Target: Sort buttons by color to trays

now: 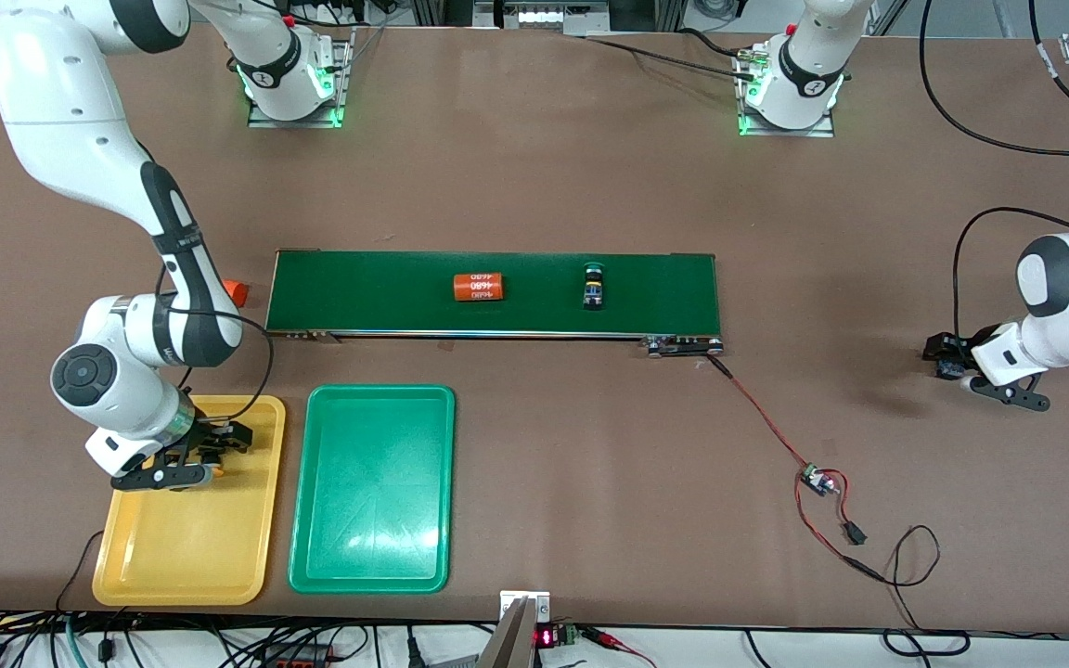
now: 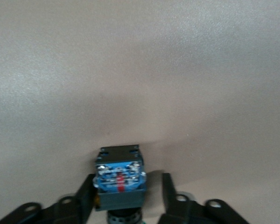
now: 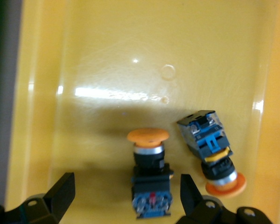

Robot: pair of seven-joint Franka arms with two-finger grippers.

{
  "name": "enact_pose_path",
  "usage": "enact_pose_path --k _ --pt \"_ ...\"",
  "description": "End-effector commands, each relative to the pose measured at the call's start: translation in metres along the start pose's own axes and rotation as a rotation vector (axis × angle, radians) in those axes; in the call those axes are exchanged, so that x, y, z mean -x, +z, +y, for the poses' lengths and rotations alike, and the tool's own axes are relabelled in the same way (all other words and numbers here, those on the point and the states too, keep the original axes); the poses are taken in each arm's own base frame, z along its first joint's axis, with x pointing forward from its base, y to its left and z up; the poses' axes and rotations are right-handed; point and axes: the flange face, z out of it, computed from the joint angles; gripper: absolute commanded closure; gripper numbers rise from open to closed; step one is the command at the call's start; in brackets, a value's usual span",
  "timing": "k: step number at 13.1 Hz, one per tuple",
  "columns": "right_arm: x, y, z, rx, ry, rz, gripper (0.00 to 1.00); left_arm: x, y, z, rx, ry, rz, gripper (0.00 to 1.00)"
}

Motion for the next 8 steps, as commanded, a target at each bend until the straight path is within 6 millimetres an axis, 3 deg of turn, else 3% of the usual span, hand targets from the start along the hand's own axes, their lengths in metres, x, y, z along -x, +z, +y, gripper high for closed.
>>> enact_pose_path --k 1,3,5,8 --pt "0.004 -0.062 -0.018 0.002 -0.019 -0.063 0.00 0.002 -0.005 0.001 -0.027 0.092 -0.005 1.00" --pt "0.008 -0.099 -0.036 -0.032 0.019 -0.103 0.00 -0.001 -0.021 0.003 -0.047 0.100 0.002 1.00" --pt "0.013 -0.123 -0.049 -0.067 0.078 -0.128 0.00 -0.009 -0.035 0.015 -0.060 0.107 0.014 1.00" --pt "0.030 -0.155 -0.090 -0.143 0.140 -0.183 0.00 -0.027 -0.076 0.066 -0.053 0.064 -0.034 1.00"
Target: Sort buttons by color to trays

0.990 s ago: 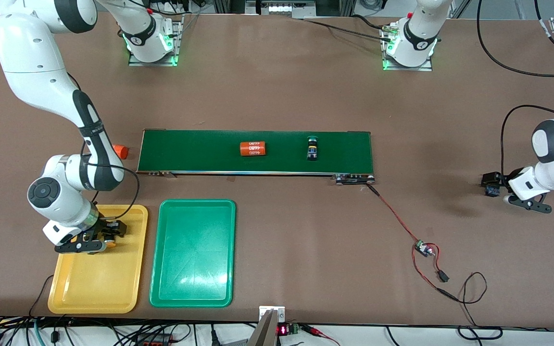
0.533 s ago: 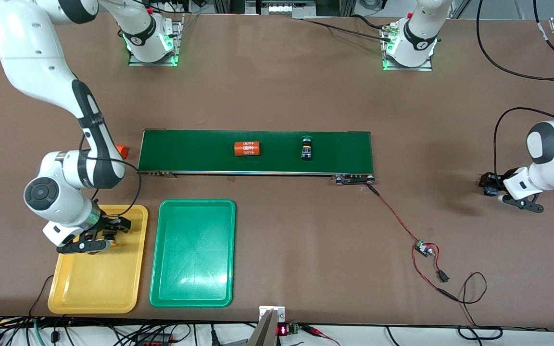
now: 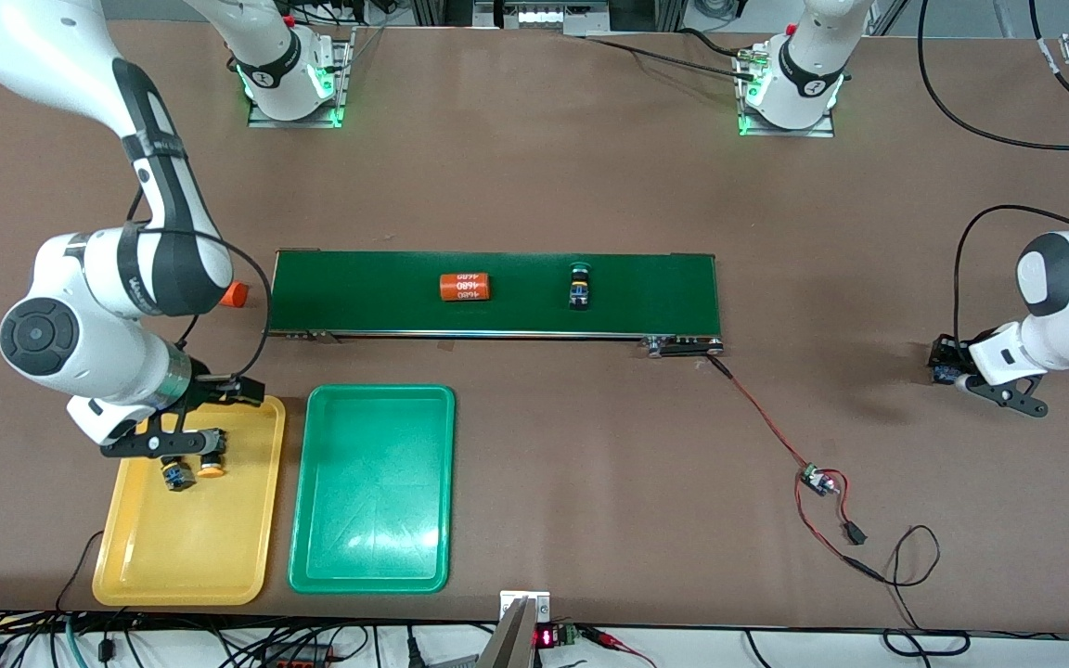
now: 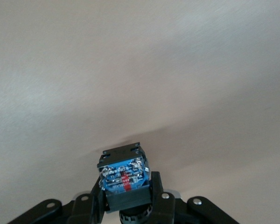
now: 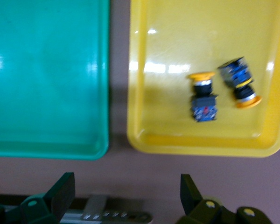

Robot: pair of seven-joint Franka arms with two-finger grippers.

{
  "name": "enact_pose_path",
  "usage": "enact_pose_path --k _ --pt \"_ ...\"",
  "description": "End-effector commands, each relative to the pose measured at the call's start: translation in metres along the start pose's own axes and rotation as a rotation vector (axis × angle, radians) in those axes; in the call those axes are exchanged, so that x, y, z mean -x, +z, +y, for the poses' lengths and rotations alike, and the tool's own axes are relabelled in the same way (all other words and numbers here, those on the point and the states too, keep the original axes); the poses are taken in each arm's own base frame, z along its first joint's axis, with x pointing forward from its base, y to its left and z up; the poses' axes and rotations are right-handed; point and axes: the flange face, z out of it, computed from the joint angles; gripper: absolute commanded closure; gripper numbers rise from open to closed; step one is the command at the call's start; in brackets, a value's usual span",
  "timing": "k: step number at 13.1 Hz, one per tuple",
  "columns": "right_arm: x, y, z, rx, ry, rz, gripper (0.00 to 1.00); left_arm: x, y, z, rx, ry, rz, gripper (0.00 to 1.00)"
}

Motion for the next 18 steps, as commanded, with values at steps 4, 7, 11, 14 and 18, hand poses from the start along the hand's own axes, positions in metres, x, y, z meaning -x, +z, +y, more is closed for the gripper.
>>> enact_pose_path --k 4,7,11,14,18 --pt "0.060 -0.023 -0.082 -0.062 0.123 -0.051 0.00 -0.034 -0.090 0.101 -0.057 -0.082 -0.042 1.00" --pt "0.109 0.002 -0.126 -0.091 0.208 0.022 0.00 -0.050 -0.121 0.161 -0.067 -0.163 -0.044 1.00" --pt "0.163 0.029 -0.200 -0.075 0.191 0.017 0.00 -0.067 -0.135 0.240 -0.051 -0.164 -0.057 1.00" --pt "0.184 0.034 -0.233 -0.036 0.141 0.026 0.00 -0.079 -0.132 0.302 -0.030 -0.172 -0.067 1.00" --pt "0.191 0.039 -0.252 -0.033 0.203 0.051 0.00 -0.088 -0.121 0.399 -0.029 -0.219 -0.073 1.00"
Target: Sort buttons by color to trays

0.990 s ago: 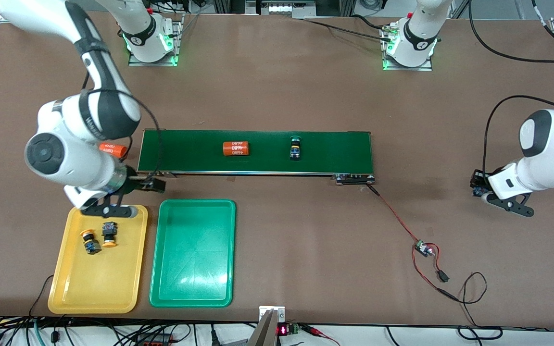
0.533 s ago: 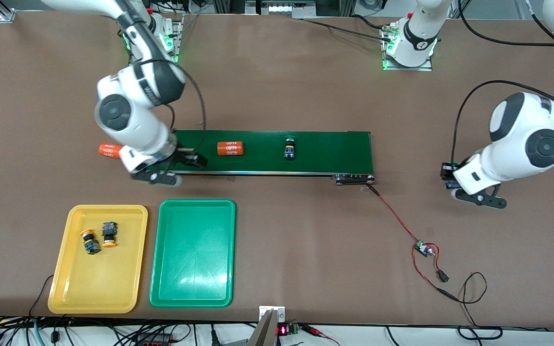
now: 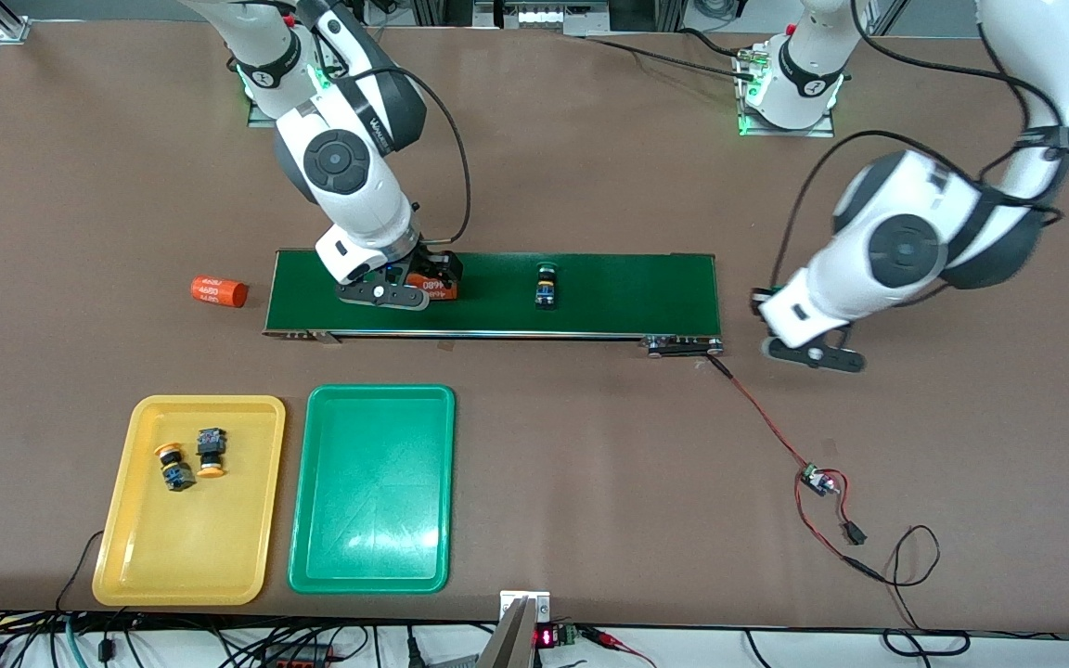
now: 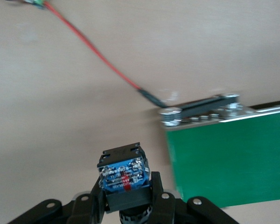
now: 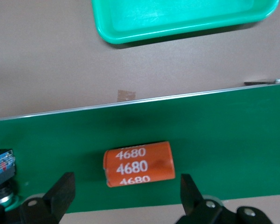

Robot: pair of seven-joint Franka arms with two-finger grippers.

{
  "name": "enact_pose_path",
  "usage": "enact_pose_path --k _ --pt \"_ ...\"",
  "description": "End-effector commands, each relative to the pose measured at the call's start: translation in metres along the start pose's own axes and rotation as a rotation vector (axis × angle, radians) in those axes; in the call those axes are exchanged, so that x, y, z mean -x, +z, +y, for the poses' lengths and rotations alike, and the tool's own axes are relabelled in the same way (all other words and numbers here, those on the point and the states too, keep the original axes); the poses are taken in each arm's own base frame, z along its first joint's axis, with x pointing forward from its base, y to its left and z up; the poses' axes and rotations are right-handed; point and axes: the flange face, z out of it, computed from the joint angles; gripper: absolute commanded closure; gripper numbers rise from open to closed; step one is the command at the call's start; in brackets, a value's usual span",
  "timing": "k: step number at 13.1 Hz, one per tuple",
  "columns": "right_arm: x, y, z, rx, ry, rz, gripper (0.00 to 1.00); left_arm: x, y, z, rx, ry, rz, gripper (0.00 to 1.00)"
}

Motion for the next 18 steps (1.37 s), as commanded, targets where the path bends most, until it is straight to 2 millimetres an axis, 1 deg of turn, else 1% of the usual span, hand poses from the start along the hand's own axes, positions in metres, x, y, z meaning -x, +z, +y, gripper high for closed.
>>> enact_pose_path --k 1,2,3,5,7,9,10,13,14,15,16,17,18 --pt "0.006 0.004 -0.004 -0.002 0.041 0.031 0.00 0.003 0.008 0.044 0.025 -0.026 -0.022 1.00" --pt "0.006 0.005 -0.005 -0.006 0.046 0.034 0.00 0.005 0.017 0.059 0.036 -0.019 -0.039 1.00" --pt "0.006 0.007 -0.006 -0.005 0.043 0.034 0.00 0.007 0.022 0.077 0.044 -0.013 -0.033 1.00" --pt "0.004 0.017 -0.004 0.024 0.017 0.043 0.00 0.012 0.034 0.109 0.066 -0.017 -0.029 1.00" --pt "0.001 0.018 -0.002 0.028 0.016 0.045 0.00 0.015 0.040 0.130 0.085 -0.021 -0.021 1.00" --pt "-0.003 0.017 -0.002 0.025 0.017 0.049 0.00 0.014 0.046 0.131 0.098 -0.027 -0.015 1.00" --pt "-0.007 0.019 -0.002 0.022 0.025 0.045 0.00 0.011 0.051 0.132 0.112 -0.028 -0.018 1.00" --pt "-0.012 0.013 -0.002 0.013 0.028 0.055 0.00 0.010 0.059 0.136 0.125 -0.019 -0.021 1.00" --pt "-0.014 0.010 -0.002 0.010 0.029 0.061 0.00 0.005 0.060 0.131 0.128 -0.028 -0.005 1.00" --pt "-0.020 0.011 0.004 0.013 0.037 0.063 0.00 0.003 0.063 0.128 0.131 -0.035 -0.004 1.00" --pt "-0.020 0.014 0.004 0.015 0.037 0.059 0.00 0.002 0.065 0.127 0.135 -0.036 -0.004 1.00" --pt "-0.019 0.016 0.004 0.017 0.037 0.056 0.00 0.000 0.071 0.123 0.134 -0.044 -0.006 1.00" --pt "-0.018 0.021 0.002 0.021 0.034 0.048 0.00 0.000 0.076 0.122 0.125 -0.042 -0.009 1.00"
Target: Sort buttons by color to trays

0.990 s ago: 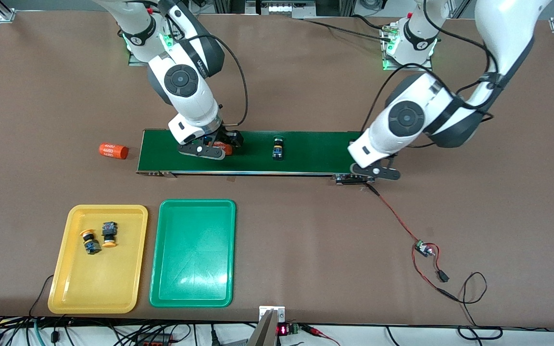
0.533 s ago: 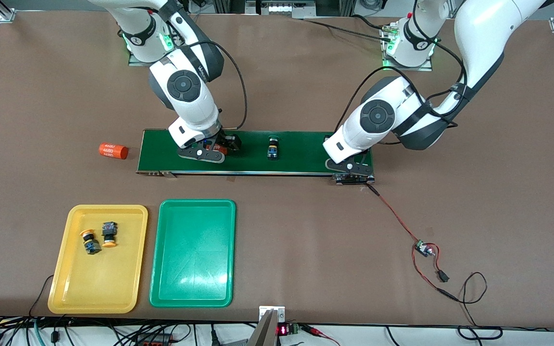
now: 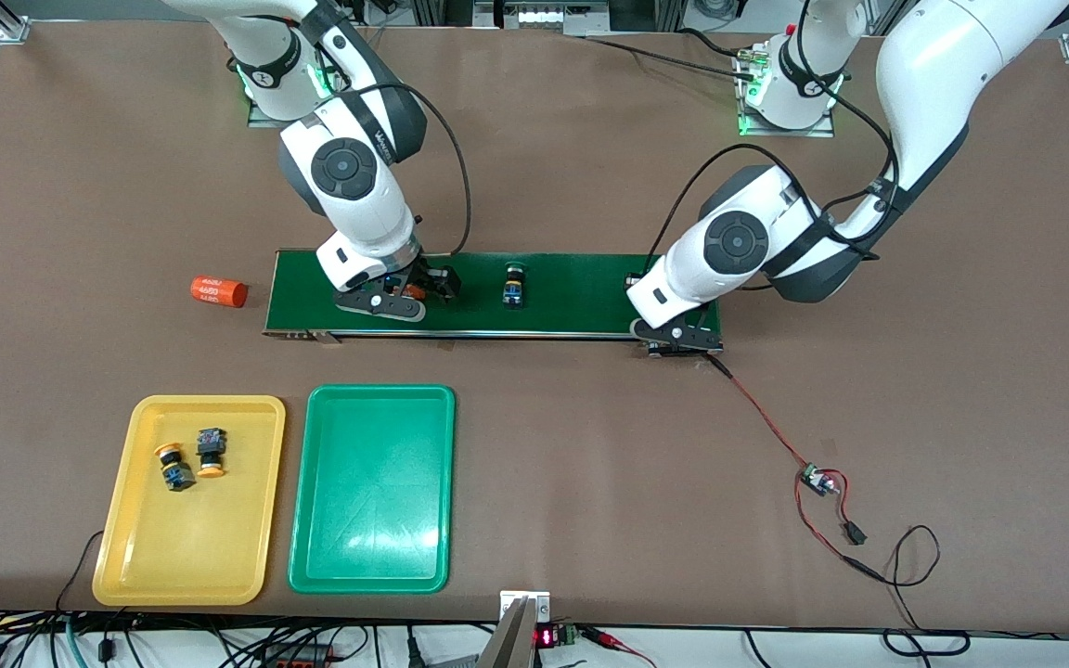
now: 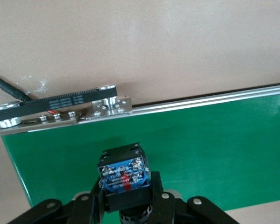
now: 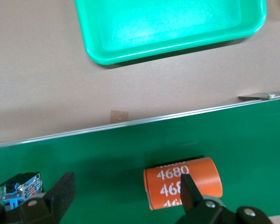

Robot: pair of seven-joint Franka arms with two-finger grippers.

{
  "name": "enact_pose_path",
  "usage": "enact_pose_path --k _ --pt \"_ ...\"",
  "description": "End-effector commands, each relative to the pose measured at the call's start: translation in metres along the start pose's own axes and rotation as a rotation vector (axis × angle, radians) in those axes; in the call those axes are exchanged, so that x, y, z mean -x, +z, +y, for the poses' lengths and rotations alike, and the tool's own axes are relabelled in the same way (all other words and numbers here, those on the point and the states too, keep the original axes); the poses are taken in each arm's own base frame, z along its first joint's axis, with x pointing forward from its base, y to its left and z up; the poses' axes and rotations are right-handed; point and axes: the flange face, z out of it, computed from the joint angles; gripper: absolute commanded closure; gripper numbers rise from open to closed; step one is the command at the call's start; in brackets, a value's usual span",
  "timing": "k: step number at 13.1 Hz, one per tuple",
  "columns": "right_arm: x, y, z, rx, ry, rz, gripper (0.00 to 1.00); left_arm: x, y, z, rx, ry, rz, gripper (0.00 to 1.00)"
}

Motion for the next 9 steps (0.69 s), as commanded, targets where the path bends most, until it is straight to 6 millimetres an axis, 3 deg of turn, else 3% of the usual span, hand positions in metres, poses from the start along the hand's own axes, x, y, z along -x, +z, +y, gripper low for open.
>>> enact_pose_path --k 1,5,6,7,8,9 --pt "-0.001 0.008 -0.005 0.006 -0.005 0.000 0.00 -0.002 0.011 0.000 -0.026 0.004 0.013 1.00" --pt "0.005 0.010 -0.010 0.021 -0.037 0.009 0.00 -0.003 0.031 0.008 -0.041 0.012 0.021 0.96" --pt "0.008 0.013 -0.013 0.028 -0.060 0.011 0.00 -0.003 0.035 0.010 -0.049 0.014 0.020 0.85" --pt "0.009 0.014 -0.013 0.037 -0.095 0.014 0.00 -0.004 0.036 0.012 -0.053 0.016 0.020 0.48" --pt "0.010 0.015 -0.012 0.043 -0.140 0.008 0.00 -0.005 0.036 0.011 -0.053 0.014 0.020 0.00" --pt "0.014 0.015 -0.015 0.045 -0.163 0.006 0.00 -0.004 0.032 0.012 -0.056 0.015 0.026 0.00"
